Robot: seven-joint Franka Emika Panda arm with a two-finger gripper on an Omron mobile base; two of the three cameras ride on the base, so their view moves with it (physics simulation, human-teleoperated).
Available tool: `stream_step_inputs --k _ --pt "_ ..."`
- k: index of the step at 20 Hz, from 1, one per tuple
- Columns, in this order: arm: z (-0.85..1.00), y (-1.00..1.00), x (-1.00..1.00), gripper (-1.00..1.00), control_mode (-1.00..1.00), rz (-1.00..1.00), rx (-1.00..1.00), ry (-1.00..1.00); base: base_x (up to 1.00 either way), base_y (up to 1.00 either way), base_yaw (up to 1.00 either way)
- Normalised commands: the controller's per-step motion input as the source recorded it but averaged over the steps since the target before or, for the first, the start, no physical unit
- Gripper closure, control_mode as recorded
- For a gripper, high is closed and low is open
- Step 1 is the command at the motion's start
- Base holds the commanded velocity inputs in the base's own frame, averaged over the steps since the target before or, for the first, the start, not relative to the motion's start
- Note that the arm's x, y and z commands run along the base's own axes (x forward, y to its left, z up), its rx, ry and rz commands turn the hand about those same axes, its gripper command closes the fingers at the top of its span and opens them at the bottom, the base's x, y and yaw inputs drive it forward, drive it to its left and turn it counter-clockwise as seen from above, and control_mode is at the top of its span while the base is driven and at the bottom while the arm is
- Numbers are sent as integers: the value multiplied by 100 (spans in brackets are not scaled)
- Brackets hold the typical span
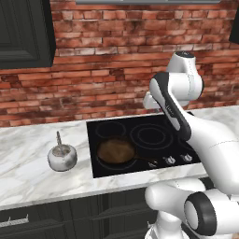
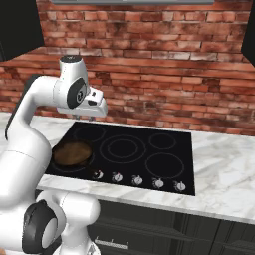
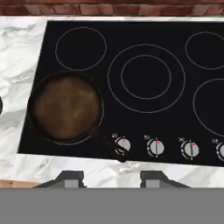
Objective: Pick the kettle from the counter and place it on a stove burner. Then turn the burner on.
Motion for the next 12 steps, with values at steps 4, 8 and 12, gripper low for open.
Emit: stream_step_inputs --k 4,8,12 --pt "0 25 -4 -100 -100 7 2 0 0 0 0" --pt "0 70 0 -100 -100 15 8 1 0 0 0" --pt "-4 82 0 -100 -100 19 7 5 0 0 0"
